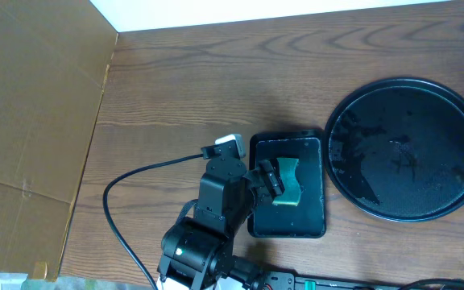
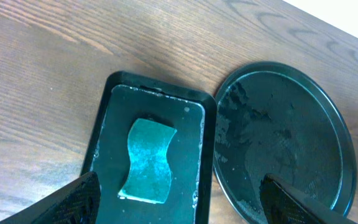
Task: Clean dirty plates on tray and stack at the side
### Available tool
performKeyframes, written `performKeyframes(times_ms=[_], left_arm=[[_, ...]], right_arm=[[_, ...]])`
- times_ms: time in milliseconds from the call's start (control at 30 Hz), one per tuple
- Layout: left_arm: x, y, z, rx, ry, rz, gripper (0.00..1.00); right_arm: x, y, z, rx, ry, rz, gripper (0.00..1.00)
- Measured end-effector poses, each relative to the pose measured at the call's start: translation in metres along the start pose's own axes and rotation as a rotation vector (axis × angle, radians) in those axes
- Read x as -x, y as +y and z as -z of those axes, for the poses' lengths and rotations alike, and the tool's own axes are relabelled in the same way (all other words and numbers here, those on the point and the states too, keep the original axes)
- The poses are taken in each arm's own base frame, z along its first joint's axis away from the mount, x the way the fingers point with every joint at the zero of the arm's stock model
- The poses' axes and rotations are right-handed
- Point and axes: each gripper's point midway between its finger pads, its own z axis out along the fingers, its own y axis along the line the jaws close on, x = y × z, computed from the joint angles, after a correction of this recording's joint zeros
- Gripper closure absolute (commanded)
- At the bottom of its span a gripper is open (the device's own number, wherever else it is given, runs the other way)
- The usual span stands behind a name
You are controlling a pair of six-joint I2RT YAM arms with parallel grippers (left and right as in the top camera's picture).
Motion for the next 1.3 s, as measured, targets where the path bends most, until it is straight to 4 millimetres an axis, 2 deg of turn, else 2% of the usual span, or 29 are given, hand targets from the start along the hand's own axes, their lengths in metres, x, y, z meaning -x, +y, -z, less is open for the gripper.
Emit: performKeyframes(times_ms=[100, 167, 467, 733, 1067, 1200, 1300], left_arm=[[0.000, 0.000, 0.000, 0.000, 0.000, 0.000, 0.18], [0.000, 0.000, 0.000, 0.000, 0.000, 0.000, 0.18], [0.000, 0.000, 0.000, 0.000, 0.001, 0.000, 0.18], [0.000, 0.000, 0.000, 0.000, 0.000, 0.000, 0.18], [0.000, 0.000, 0.000, 0.000, 0.000, 0.000, 0.18], [0.000, 0.000, 0.000, 0.000, 0.000, 0.000, 0.17], [0.000, 0.000, 0.000, 0.000, 0.000, 0.000, 0.17]], right_arm=[[-0.034, 0.006, -0.009, 0.040, 0.051, -0.028, 0.01], [-0.046, 0.008, -0.010, 0.039, 0.055, -0.020, 0.01], [-0.059, 0.002, 0.012, -0.125, -0.074, 0.106, 0.01], [-0.097, -0.027, 0.011, -0.285, -0.109, 0.129, 0.01], [-0.107, -0.060, -0.005, -0.388, -0.232, 0.142, 0.01], [-0.120, -0.071, -0.012, -0.410, -0.257, 0.099, 0.01], [-0.115, -0.073, -0.009, -0.426, -0.282, 0.091, 0.01]])
